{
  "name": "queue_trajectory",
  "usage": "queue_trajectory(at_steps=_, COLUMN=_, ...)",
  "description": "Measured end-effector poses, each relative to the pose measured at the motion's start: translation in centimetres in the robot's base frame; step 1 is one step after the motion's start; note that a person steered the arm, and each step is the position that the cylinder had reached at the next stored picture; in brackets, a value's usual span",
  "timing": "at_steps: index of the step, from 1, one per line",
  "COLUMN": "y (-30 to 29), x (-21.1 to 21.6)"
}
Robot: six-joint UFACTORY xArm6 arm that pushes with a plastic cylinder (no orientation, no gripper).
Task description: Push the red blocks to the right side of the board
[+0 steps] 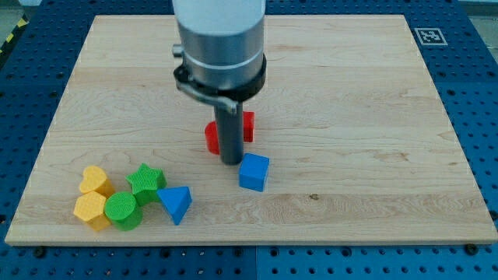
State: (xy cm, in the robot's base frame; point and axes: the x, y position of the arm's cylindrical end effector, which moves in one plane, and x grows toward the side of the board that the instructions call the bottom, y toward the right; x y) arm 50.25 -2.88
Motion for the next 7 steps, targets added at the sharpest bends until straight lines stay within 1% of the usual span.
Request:
queue_trajectory(at_steps=1, y=0.0, x=1.6)
queue_trajectory(at_steps=2, y=-1.2, x=4.4)
queue_trajectory(at_steps=3, y=-6.4, x=2.9)
queue_trajectory(at_steps=4, y=-6.1, x=-2.2)
queue_trajectory(at_steps=5, y=-0.3, x=-4.1)
queue_trajectory(at_steps=6, y=8.5, x=-5.5)
queue_trajectory(at_steps=7, y=11.6, x=-6.8)
